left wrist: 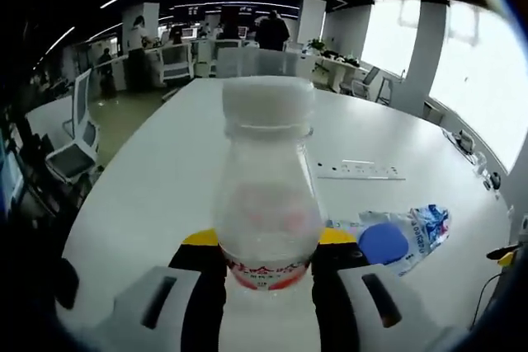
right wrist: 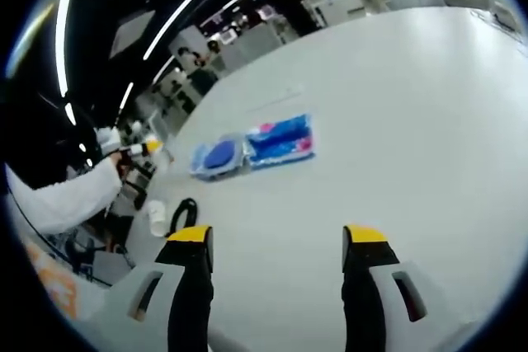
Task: Arrange the tabletop items into an orderly group along one side of the table until the central work area is clear of visible clutter.
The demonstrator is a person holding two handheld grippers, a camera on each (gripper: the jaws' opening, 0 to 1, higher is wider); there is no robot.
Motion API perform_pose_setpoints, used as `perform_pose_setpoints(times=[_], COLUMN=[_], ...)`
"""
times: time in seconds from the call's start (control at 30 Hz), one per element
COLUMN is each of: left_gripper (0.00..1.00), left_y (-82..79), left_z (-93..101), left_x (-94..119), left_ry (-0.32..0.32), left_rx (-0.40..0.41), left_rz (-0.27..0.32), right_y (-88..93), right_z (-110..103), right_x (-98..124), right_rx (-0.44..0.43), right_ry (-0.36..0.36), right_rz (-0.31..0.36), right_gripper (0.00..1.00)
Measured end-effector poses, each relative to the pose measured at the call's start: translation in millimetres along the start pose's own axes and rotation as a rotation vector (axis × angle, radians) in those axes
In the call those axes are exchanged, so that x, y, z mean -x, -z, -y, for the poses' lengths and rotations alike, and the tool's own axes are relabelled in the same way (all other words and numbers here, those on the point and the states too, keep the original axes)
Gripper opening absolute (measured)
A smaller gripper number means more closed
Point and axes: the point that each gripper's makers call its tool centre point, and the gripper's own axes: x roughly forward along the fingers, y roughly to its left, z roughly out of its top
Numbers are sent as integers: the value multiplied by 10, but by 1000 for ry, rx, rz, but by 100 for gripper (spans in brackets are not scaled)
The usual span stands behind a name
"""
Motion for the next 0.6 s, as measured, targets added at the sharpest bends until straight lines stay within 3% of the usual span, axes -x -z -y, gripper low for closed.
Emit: perform_pose_setpoints(times=[0.23,0.6], left_gripper=[39,40], left_y=[-46,45], left_z=[1,21], left_x=[-118,-308], left_ry=[-3,8], left_rx=[0,-10], left_rz=[2,-7], right_y=[1,8], right_z=[14,61], right_x=[6,3], right_rx=[-25,-33], right_ry=[6,28], right_rz=[7,-2], right_gripper=[61,61])
